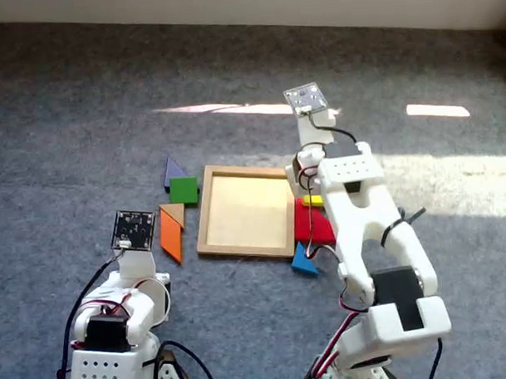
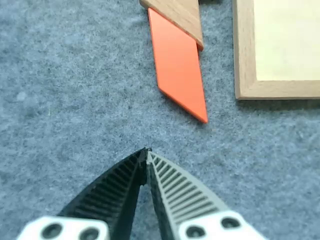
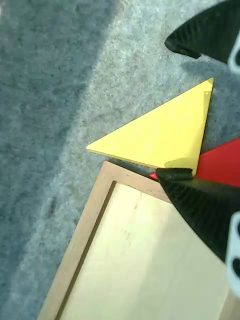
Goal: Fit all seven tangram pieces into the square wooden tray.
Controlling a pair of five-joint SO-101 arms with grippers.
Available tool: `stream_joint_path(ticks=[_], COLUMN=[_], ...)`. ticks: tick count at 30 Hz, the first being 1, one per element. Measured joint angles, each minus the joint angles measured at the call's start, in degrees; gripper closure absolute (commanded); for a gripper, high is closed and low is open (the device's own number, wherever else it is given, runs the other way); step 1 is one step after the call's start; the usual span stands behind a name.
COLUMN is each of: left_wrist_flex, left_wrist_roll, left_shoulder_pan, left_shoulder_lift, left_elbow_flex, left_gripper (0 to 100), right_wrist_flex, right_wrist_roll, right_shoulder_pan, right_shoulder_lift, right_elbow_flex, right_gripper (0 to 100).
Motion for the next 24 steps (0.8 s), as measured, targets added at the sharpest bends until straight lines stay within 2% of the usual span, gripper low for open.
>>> stream_joint_path(ticks=[5, 16, 24], left_wrist_flex=[0.0, 0.0, 0.0], left_wrist_roll=[0.0, 0.0, 0.0], left_shoulder_pan=[0.0, 0.0, 0.0], left_shoulder_lift=[0.0, 0.0, 0.0], left_elbow_flex=[0.0, 0.0, 0.0], left_gripper=[99, 99, 99], right_wrist_flex=[-0.3, -0.3, 4.4], right_wrist_roll=[-4.9, -5.5, -5.6], right_shoulder_pan=[0.0, 1.1, 6.6], right_shoulder_lift=[5.5, 15.0, 15.0], right_elbow_flex=[-4.5, -9.2, -9.6], right_gripper=[65.6, 66.4, 83.9])
